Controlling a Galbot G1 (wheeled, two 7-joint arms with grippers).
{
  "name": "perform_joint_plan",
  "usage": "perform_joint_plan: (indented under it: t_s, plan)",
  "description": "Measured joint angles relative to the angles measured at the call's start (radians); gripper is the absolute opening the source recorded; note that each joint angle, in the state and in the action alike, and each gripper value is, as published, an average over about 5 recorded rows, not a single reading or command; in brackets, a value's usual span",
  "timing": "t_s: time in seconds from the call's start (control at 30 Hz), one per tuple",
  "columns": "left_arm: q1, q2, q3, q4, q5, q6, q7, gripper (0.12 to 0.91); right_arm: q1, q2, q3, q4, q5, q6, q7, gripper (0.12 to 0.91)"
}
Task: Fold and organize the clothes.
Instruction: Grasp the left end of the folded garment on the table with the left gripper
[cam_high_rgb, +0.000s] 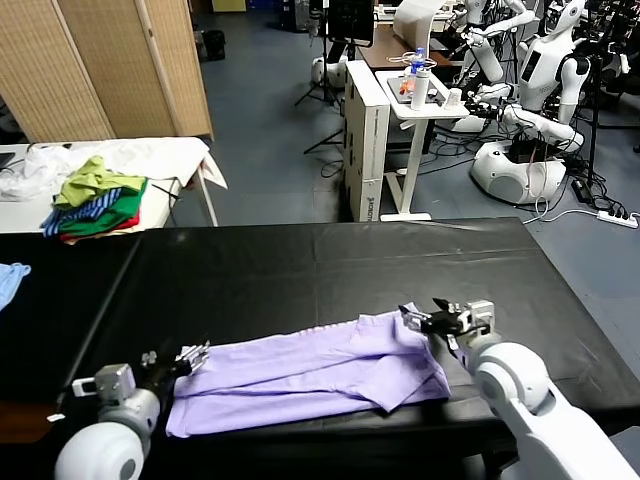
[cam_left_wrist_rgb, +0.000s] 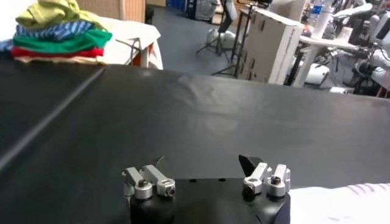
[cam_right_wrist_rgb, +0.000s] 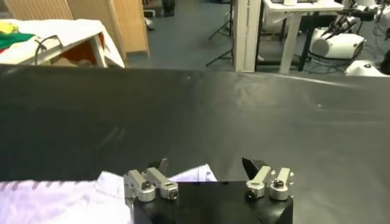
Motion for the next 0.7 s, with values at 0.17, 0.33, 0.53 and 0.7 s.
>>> perform_joint_plan:
  t_s: [0.17,0.33,0.53,0.7]
  plan:
    - [-0.009,-0.006,0.004,0.040,0.025,0.001,-0.006,0.835,-0.002,0.010,-0.001,-0.013,-0.005,0.000,-0.001,0.754]
    - [-0.011,-0.006,0.003,0.067,0.031,0.002,-0.012,0.635,-0.005,0.018,-0.001,-0.016,-0.012,0.001,-0.001,0.549]
    - [-0.010,-0.007,0.009,0.068,0.035,0.004,-0.009,0.282,-0.021,0.025,0.006,-0.008,-0.034,0.004,0.004,0.202]
    - [-0.023,-0.014,0.021,0.079,0.057,-0.002,-0.004,0.151,-0.050,0.037,0.027,0.009,-0.079,0.014,0.034,0.140]
